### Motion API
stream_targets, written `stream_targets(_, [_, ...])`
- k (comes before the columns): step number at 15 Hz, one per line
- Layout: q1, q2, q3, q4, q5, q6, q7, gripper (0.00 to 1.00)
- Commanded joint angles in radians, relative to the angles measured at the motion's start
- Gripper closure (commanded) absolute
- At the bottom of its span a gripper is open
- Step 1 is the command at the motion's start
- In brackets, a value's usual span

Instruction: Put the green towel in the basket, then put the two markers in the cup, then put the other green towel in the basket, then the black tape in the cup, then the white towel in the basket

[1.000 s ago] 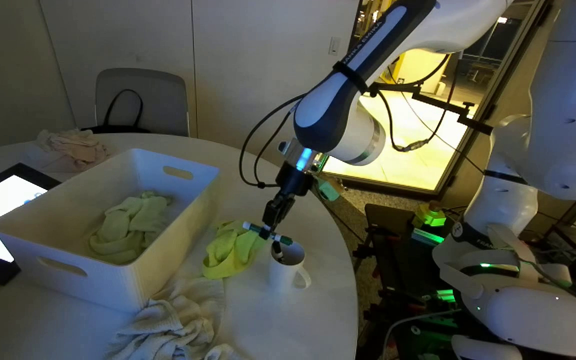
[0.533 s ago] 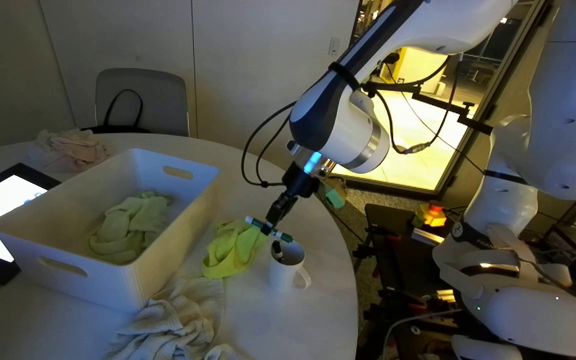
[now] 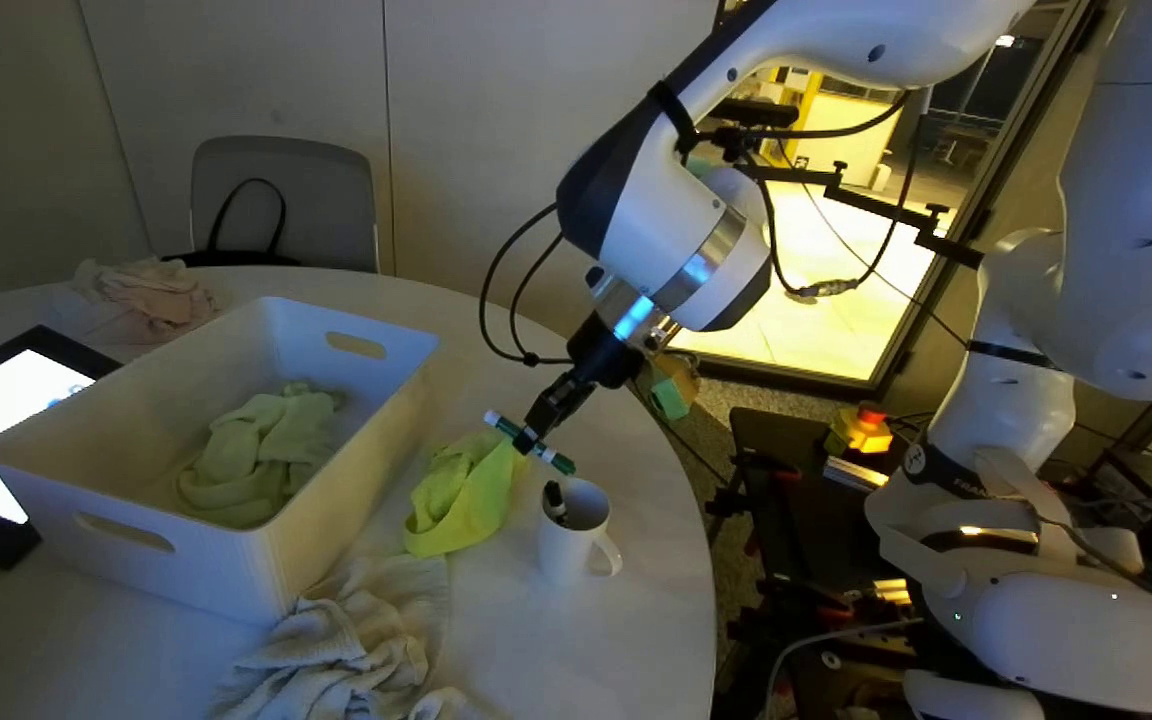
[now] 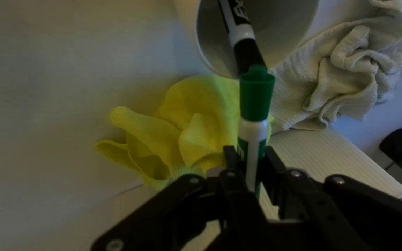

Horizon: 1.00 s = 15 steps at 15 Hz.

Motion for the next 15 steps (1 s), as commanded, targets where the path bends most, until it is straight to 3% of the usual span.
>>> stream_targets(1, [0.073,-0.014,-0.09,0.052,0.201,0.021,-0.174,0.93])
stream_targets(6, [0.207,-0.006,-0.277,0.049,0.436,0.002,-0.389,0.93])
stream_targets(12, [0.416,0.009,-0.497,0.031,0.646,-0.007,-0.587,0.93])
stream_targets(15, [0.565,0.024,-0.635,0.036,0.588,-0.009,-0.521,0.93])
